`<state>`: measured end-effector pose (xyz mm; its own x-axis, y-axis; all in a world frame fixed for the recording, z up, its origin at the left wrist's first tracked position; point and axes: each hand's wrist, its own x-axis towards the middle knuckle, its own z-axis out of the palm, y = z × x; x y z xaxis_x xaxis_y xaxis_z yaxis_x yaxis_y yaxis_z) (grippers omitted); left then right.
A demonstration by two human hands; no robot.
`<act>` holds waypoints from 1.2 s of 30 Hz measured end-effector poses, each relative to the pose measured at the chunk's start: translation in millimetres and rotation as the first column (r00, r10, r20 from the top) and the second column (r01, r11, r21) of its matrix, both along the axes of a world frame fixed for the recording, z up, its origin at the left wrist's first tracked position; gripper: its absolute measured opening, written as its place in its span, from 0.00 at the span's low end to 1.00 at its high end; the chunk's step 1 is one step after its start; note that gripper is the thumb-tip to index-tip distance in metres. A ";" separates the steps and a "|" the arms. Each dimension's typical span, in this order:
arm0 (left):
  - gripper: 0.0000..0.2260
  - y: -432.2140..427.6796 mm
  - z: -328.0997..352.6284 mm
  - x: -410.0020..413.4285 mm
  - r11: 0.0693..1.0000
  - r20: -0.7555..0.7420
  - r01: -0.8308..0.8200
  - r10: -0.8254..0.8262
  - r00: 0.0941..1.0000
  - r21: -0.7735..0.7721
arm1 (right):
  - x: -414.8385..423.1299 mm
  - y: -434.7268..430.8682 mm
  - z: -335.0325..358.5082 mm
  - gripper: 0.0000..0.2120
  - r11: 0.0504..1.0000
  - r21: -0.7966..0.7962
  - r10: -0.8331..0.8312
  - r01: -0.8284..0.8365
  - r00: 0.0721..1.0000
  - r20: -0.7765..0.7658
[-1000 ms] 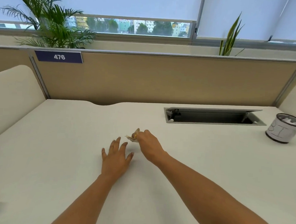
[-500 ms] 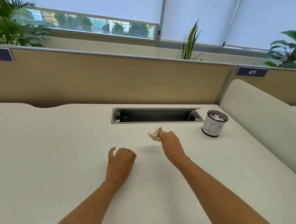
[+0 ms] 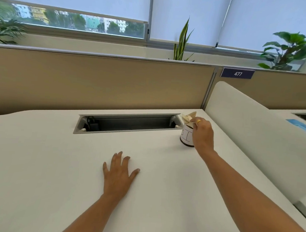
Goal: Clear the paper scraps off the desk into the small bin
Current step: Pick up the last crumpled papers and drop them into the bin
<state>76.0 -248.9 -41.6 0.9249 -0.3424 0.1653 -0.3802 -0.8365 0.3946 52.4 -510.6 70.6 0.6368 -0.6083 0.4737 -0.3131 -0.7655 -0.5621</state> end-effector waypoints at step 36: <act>0.39 -7.7 -8.3 1.0 0.992 -0.020 -0.091 0.093 0.995 0.089 | 81.7 -71.1 29.1 0.18 0.939 -0.188 -0.080 -0.288 0.348 -0.934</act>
<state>77.0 -256.6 -50.0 0.9564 -0.2683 0.1154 -0.2916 -0.8994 0.3257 134.1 -581.8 99.6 0.8193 -0.4641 -0.3369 -0.3903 -0.8816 0.2654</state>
